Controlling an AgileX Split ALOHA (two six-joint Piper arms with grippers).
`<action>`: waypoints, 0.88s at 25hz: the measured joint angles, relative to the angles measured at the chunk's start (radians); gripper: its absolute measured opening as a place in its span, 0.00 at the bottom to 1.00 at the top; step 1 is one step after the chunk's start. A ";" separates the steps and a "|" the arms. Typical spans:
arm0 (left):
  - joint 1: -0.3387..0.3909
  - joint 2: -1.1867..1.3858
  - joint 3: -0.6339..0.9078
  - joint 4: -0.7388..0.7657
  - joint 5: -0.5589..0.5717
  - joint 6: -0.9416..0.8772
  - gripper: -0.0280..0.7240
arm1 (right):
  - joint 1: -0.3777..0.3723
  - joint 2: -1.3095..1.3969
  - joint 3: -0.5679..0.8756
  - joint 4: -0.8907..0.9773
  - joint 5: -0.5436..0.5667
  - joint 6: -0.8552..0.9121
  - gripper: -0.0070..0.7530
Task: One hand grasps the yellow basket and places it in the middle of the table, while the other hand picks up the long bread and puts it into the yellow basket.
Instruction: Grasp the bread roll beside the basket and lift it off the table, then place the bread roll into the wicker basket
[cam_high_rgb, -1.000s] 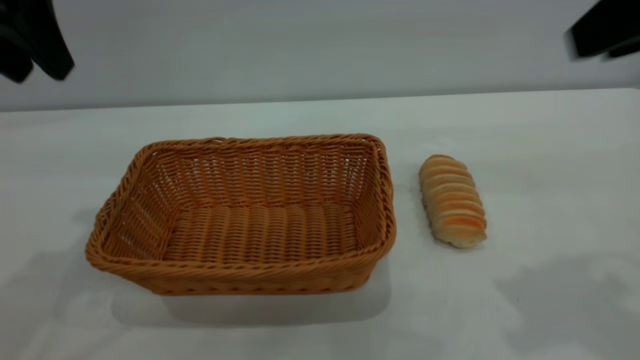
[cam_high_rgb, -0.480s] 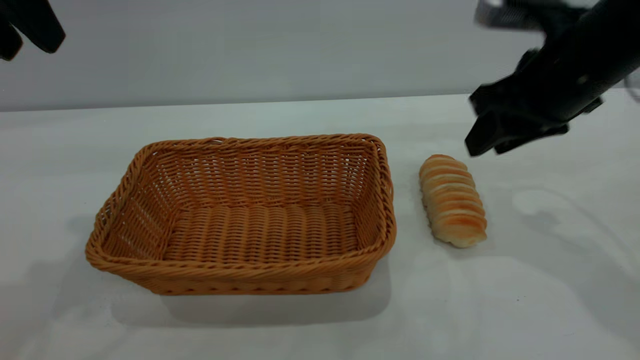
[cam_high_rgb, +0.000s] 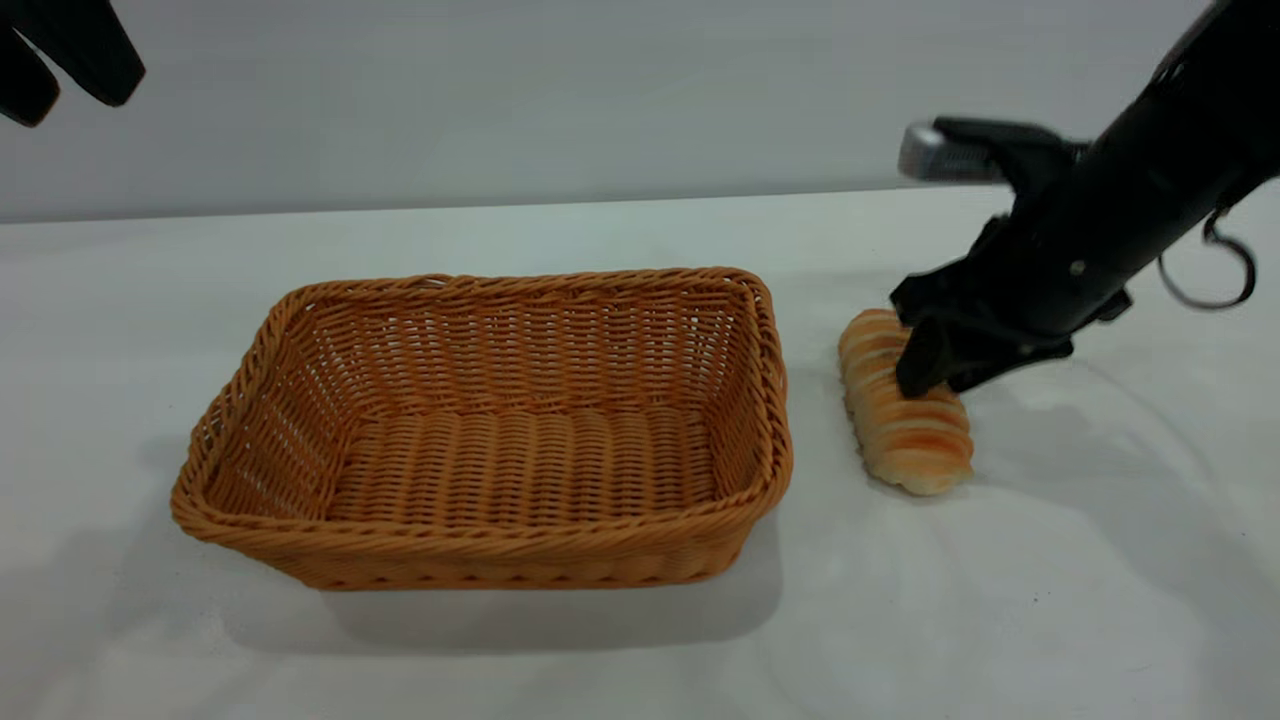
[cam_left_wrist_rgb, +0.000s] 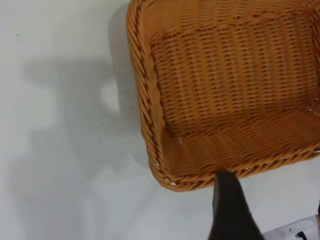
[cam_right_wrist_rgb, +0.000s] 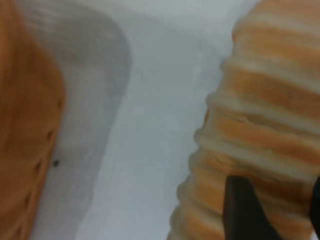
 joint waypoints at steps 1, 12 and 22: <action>0.000 0.000 0.000 0.000 0.001 0.000 0.66 | 0.000 0.014 -0.009 0.013 0.003 -0.003 0.47; 0.000 0.000 0.000 -0.001 0.008 0.000 0.66 | -0.006 -0.028 -0.102 -0.126 0.161 0.002 0.04; 0.000 0.000 0.000 -0.001 0.008 0.000 0.66 | 0.006 -0.245 -0.230 -0.188 0.309 0.132 0.03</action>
